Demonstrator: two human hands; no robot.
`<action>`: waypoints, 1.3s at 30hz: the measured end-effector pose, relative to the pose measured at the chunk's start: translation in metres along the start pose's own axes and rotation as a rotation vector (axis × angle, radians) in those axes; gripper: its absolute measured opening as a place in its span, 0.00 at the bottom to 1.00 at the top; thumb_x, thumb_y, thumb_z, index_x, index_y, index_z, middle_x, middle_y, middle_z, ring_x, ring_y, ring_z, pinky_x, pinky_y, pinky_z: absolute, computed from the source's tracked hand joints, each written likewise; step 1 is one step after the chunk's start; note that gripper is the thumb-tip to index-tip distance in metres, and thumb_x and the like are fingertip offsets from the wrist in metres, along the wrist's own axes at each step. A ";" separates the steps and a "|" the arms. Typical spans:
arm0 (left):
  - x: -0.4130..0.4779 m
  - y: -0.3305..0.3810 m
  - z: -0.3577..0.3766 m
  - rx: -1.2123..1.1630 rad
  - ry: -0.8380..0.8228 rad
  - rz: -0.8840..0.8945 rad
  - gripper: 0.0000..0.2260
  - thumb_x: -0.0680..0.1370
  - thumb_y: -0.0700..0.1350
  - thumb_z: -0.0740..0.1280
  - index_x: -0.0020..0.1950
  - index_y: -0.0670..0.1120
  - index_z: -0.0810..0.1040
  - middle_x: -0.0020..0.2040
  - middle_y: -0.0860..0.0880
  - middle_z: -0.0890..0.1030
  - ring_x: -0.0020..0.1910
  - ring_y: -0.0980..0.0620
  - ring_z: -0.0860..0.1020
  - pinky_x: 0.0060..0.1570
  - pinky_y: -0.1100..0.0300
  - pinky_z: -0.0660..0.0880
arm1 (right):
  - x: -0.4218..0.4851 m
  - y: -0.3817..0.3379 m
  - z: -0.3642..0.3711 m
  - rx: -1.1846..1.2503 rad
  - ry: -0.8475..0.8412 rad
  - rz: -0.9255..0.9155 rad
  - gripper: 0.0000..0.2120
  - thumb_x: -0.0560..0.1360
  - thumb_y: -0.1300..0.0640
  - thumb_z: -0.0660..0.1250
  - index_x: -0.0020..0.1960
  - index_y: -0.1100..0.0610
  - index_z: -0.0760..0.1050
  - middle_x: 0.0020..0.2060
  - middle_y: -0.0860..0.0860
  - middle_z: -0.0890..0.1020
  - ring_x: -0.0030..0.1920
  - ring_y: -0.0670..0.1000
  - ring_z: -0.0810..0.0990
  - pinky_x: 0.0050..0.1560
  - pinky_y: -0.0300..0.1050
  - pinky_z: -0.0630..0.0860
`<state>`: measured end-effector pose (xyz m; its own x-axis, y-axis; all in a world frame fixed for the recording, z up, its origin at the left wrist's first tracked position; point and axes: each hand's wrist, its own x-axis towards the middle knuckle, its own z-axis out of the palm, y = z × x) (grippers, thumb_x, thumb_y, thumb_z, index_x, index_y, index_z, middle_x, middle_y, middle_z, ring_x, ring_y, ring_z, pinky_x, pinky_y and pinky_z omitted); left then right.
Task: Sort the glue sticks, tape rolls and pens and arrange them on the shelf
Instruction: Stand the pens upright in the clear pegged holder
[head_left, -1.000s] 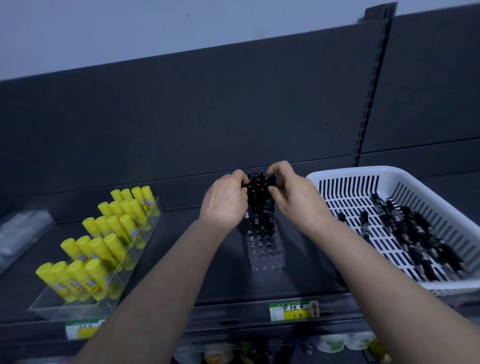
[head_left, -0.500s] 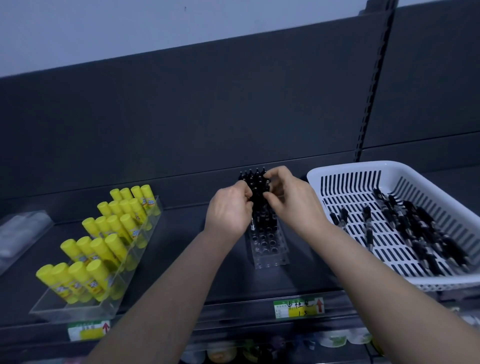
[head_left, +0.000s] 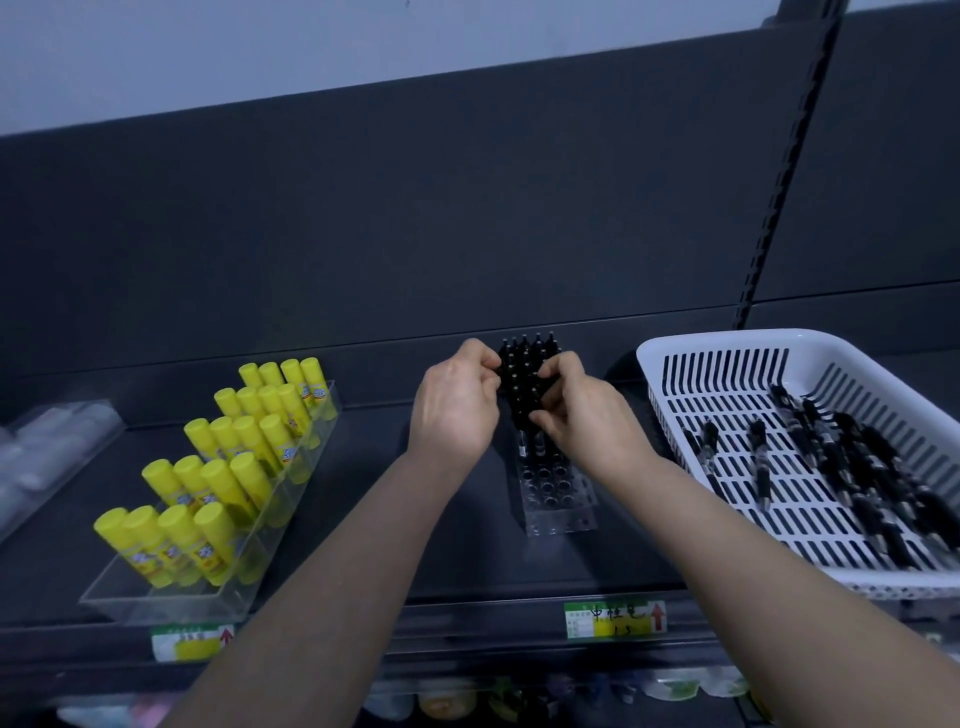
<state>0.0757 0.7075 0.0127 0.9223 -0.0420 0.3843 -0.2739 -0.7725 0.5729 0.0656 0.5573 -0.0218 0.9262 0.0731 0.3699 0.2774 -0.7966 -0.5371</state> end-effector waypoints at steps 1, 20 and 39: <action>0.001 0.000 -0.001 -0.001 0.009 0.008 0.07 0.79 0.39 0.64 0.54 0.48 0.77 0.43 0.56 0.79 0.46 0.54 0.79 0.49 0.57 0.76 | 0.000 0.000 -0.002 -0.004 0.001 0.008 0.21 0.73 0.55 0.72 0.59 0.52 0.64 0.42 0.43 0.77 0.44 0.49 0.79 0.46 0.49 0.77; 0.016 0.115 0.086 0.142 -0.195 0.268 0.11 0.77 0.38 0.62 0.56 0.48 0.80 0.53 0.50 0.82 0.54 0.49 0.78 0.55 0.54 0.75 | -0.047 0.120 -0.125 -0.474 -0.006 0.289 0.12 0.75 0.58 0.64 0.54 0.45 0.78 0.53 0.45 0.82 0.55 0.51 0.79 0.47 0.45 0.75; 0.021 0.188 0.227 0.512 -0.612 0.121 0.08 0.75 0.33 0.62 0.39 0.44 0.70 0.47 0.45 0.79 0.41 0.47 0.75 0.38 0.57 0.71 | -0.059 0.205 -0.178 -0.342 -0.173 0.379 0.13 0.74 0.60 0.62 0.52 0.46 0.79 0.50 0.47 0.81 0.53 0.52 0.78 0.49 0.46 0.76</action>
<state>0.1056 0.4179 -0.0358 0.9207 -0.3689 -0.1270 -0.3593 -0.9286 0.0925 0.0220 0.2826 -0.0187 0.9818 -0.1827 0.0523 -0.1567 -0.9342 -0.3206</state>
